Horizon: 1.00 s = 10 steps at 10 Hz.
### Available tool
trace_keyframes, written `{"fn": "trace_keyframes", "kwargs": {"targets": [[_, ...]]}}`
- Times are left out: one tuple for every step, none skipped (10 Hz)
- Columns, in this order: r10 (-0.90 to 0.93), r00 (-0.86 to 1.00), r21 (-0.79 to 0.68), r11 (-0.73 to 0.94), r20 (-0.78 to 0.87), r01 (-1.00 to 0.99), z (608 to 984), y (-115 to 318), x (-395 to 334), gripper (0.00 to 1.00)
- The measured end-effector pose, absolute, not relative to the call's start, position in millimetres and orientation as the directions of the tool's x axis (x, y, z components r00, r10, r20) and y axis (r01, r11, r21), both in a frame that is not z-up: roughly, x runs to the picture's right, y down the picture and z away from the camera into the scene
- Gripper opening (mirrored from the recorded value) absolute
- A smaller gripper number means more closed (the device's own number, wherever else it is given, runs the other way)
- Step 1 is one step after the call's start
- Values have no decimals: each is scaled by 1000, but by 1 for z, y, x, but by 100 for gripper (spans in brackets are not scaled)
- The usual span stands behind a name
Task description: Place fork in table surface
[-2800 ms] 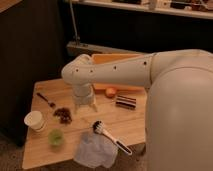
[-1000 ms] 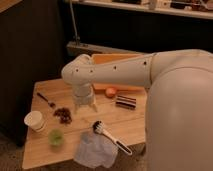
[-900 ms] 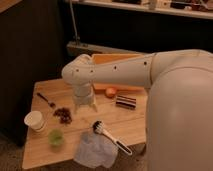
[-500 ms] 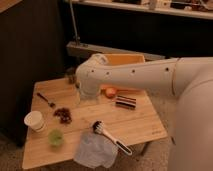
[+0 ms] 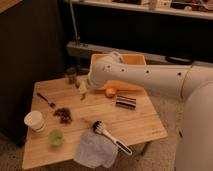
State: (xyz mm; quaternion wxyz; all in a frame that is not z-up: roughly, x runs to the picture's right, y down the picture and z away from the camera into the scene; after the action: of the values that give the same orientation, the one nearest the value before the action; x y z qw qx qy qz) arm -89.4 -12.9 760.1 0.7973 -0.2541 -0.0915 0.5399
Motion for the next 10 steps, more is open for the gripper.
{"fn": "trace_keyframes", "kwargs": {"targets": [[907, 399, -512, 282, -134, -812, 760, -12, -91, 65], [901, 413, -527, 288, -133, -800, 762, -11, -95, 65], [883, 449, -548, 312, -134, -776, 770, -18, -102, 65], [868, 480, -567, 331, -132, -755, 779, -27, -115, 65], [854, 505, -581, 347, -129, -736, 787, -36, -129, 65], [836, 535, -600, 368, -121, -710, 799, -47, -150, 65], [819, 563, -620, 386, -110, -683, 808, -57, -174, 65], [806, 584, -640, 399, -98, -657, 815, -63, -194, 65], [789, 609, -662, 415, -80, -625, 825, -69, -217, 65], [778, 624, -680, 421, -69, -601, 832, -71, -232, 65]]}}
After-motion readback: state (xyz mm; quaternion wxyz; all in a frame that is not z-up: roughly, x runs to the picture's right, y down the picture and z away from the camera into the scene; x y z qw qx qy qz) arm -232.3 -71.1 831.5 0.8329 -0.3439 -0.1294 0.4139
